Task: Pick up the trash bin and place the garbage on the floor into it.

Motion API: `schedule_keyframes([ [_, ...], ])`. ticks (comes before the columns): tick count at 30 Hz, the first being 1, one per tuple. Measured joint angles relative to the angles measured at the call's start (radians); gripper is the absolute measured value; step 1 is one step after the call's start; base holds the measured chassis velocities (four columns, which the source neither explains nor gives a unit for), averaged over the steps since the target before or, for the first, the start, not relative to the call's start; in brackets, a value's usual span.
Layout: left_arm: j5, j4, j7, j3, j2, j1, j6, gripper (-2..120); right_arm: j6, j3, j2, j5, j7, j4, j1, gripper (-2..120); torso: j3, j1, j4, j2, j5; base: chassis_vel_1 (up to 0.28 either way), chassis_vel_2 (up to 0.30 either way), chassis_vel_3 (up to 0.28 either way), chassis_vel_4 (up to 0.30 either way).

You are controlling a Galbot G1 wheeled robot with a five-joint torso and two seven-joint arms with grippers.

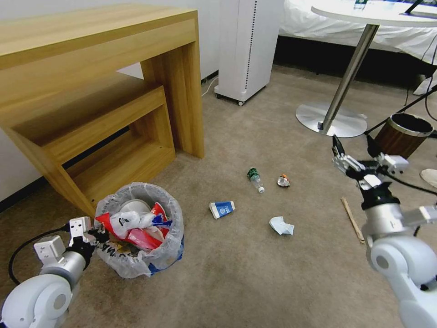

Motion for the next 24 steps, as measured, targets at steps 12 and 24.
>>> schedule_keyframes([
  [12,-0.002,-0.008,0.004,0.013,0.015,0.005,0.002,1,0.023,-0.015,0.103,-0.082,0.033,-0.042,-0.049,100,0.000,0.000,0.0001,0.000,0.0000,0.000,0.000,0.000,0.000],
  [24,-0.012,-0.008,0.007,0.009,0.025,0.008,0.002,1,0.033,-0.023,0.169,-0.116,0.033,-0.074,-0.051,100,0.000,0.000,0.0001,0.000,0.0000,0.000,0.000,0.000,0.000],
])
